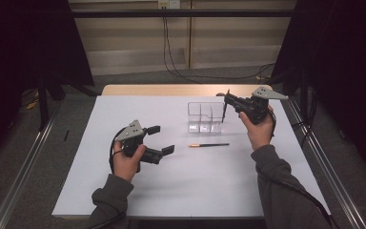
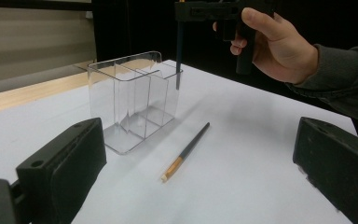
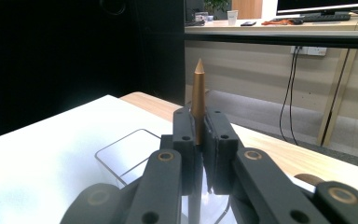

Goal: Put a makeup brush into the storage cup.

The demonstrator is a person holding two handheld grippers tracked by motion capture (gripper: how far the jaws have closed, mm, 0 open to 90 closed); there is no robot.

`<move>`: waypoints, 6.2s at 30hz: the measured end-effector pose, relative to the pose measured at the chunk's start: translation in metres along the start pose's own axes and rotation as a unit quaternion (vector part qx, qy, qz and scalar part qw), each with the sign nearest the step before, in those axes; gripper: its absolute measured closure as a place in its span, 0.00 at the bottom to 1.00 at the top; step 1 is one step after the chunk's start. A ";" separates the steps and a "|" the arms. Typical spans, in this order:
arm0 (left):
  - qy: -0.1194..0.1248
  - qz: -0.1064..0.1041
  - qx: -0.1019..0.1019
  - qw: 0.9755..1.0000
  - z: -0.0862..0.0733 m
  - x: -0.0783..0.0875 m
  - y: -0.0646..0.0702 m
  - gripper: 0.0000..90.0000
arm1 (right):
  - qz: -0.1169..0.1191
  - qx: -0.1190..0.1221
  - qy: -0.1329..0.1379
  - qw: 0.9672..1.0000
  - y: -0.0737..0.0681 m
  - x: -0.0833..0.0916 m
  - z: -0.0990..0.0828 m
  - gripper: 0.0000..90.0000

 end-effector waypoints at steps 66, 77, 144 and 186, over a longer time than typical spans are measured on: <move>-0.008 0.006 -0.003 1.000 -0.003 0.002 -0.001 0.03 | 0.000 -0.003 -0.035 0.999 0.001 -0.007 -0.027 0.93; -0.006 0.007 -0.006 1.000 -0.003 0.002 -0.001 0.03 | -0.005 0.000 -0.039 0.999 -0.002 -0.009 -0.026 0.62; -0.007 0.006 -0.002 1.000 -0.004 0.000 -0.002 0.03 | 0.006 0.008 -0.045 0.999 -0.019 0.006 -0.024 0.00; -0.009 0.006 0.001 1.000 -0.006 -0.003 -0.005 0.03 | 0.054 0.013 -0.058 0.997 -0.043 0.003 -0.028 0.00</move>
Point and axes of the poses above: each handheld gripper's, and its own axes: x roughly backward along the jaws, z roughly out of its top, y roughly to its right, the point moved 6 cm from there along -x, roughly forward along the jaws, and after that the axes turned 4 degrees about x, right-handed, at the moved point
